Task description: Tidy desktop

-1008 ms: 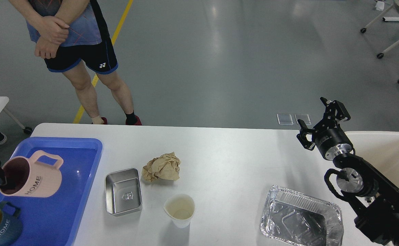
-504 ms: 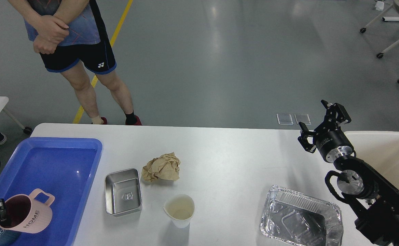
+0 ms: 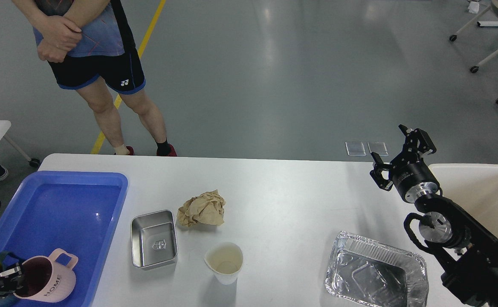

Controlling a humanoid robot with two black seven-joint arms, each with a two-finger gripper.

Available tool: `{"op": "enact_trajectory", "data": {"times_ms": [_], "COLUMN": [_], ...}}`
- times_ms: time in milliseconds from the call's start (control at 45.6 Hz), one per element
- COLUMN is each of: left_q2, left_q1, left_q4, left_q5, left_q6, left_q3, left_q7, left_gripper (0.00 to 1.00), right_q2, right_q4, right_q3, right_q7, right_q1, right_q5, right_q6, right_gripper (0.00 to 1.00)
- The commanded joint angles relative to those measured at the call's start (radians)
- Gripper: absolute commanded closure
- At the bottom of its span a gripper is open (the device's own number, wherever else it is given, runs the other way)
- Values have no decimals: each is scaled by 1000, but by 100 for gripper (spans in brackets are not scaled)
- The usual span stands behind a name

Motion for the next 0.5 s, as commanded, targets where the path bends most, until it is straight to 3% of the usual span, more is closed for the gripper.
{"op": "enact_trajectory", "data": {"times_ms": [0, 175, 373, 482], "left_q2": [-12, -14, -14, -5], "left_q1": [-2, -2, -11, -22], "left_q4": [6, 6, 6, 6], "left_q5": [0, -1, -9, -20], "left_q6": [5, 9, 11, -7], "left_q3": [-1, -6, -15, -26], "left_q7": [1, -2, -10, -25], "left_gripper": [83, 51, 25, 18], "right_q2": [0, 1, 6, 8], "right_q4": [0, -1, -5, -11], "right_q3": [0, 2, 2, 0], "right_q7": [0, 0, 0, 0], "right_q1": [0, -1, 0, 1], "right_q5": [0, 0, 0, 0], "right_q6": [0, 0, 0, 0], "right_gripper": [0, 0, 0, 0]}}
